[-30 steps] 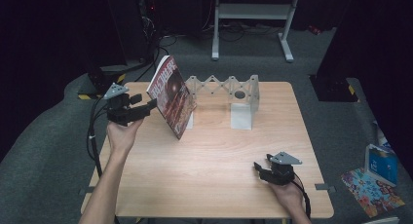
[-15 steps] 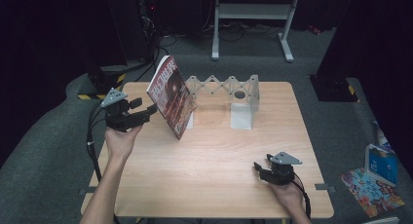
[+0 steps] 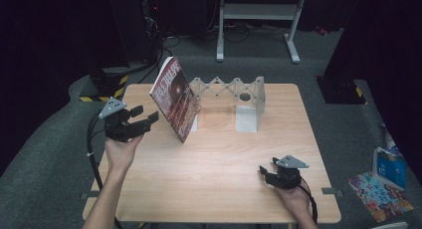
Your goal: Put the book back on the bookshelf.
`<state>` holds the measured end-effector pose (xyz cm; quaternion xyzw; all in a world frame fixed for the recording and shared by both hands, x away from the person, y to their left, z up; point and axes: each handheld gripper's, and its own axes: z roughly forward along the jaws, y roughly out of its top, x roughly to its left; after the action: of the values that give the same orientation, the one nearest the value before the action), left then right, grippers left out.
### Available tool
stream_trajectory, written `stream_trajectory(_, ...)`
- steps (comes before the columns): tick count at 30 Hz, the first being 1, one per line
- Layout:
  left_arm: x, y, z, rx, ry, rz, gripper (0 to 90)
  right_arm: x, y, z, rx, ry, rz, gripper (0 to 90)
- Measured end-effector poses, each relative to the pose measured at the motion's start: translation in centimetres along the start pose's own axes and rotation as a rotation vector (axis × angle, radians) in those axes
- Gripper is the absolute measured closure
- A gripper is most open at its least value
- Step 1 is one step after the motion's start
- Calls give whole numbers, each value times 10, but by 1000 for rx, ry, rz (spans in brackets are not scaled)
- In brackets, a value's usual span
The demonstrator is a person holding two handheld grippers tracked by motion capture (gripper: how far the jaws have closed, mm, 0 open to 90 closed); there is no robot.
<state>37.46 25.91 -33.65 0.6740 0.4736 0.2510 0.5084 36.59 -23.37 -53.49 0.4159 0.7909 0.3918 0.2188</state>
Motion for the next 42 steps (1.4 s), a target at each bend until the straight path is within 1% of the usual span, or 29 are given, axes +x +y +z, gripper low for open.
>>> stream_trajectory(3, -1, -1, -3, -7, -2, 8, 333, 0, 0, 0, 0, 0, 0, 355)
stream_trajectory(8, -3, -4, -6, 5, -6, 13, 318, 0, 0, 0, 0, 0, 0, 354)
stream_trajectory(14, -7, -8, -11, -2, -12, 19, 311, 0, 0, 0, 0, 0, 0, 354)
stream_trajectory(19, -9, -12, -12, 4, -10, 27, 314, 0, 0, 0, 0, 0, 0, 354)
stream_trajectory(25, -11, -18, -14, 6, -19, 19, 315, 0, 0, 0, 0, 0, 0, 354)
stream_trajectory(29, -13, -21, -15, 8, -24, 23, 313, 0, 0, 0, 0, 0, 0, 354)
stream_trajectory(30, -14, -22, -15, 12, -18, 33, 312, 0, 0, 0, 0, 0, 0, 354)
stream_trajectory(31, -15, -22, -16, 16, -2, 41, 312, 0, 0, 0, 0, 0, 0, 354)
stream_trajectory(32, -16, -23, -16, 27, 20, 63, 313, 0, 0, 0, 0, 0, 0, 354)
stream_trajectory(33, -17, -24, -16, 31, 25, 69, 317, 0, 0, 0, 0, 0, 0, 354)
stream_trajectory(35, -18, -27, -17, 25, 14, 57, 318, 0, 0, 0, 0, 0, 0, 354)
stream_trajectory(38, -19, -30, -19, 22, 11, 62, 318, 0, 0, 0, 0, 0, 0, 354)
stream_trajectory(42, -20, -34, -22, 20, -4, 54, 317, 0, 0, 0, 0, 0, 0, 354)
